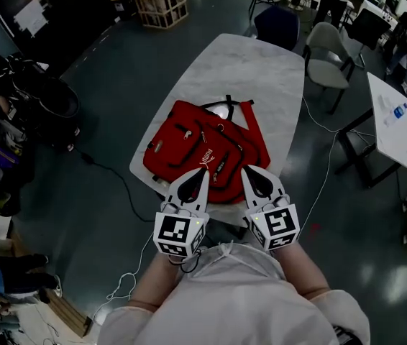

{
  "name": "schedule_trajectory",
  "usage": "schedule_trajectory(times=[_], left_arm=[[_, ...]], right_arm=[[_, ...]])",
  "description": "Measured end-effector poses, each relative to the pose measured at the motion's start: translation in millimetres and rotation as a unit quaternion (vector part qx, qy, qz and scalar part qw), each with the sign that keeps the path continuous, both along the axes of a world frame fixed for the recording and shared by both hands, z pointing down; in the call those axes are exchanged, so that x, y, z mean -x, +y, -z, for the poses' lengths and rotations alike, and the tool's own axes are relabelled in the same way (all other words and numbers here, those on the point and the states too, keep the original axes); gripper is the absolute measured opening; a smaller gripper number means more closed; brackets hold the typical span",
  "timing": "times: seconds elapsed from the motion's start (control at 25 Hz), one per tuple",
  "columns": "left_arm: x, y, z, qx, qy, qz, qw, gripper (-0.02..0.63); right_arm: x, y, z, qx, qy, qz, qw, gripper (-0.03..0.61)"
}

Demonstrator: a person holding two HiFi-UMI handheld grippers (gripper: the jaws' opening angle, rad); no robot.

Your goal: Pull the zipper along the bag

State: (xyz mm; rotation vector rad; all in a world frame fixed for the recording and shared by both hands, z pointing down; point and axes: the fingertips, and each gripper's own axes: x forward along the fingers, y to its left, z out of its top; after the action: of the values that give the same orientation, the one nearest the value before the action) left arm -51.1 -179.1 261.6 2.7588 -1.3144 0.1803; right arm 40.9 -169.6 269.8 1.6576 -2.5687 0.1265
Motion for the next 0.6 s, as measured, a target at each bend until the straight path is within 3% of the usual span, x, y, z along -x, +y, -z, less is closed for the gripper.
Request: schedule_trajectory(times=[0.4,0.6], left_arm=[[-7.1,6.3,0.2,-0.004,-0.007,-0.006,1.0000,0.018],[-5.0,6.2,-3.9,0.001,-0.002,-0.002,1.0000,0.018]], right_arm=[[-1.7,8.8,1.3,-0.003,-0.007,0.003,1.000,0.026],[-1.3,9.6,-6.8,0.005,0.030,-0.008,0.999,0.026]])
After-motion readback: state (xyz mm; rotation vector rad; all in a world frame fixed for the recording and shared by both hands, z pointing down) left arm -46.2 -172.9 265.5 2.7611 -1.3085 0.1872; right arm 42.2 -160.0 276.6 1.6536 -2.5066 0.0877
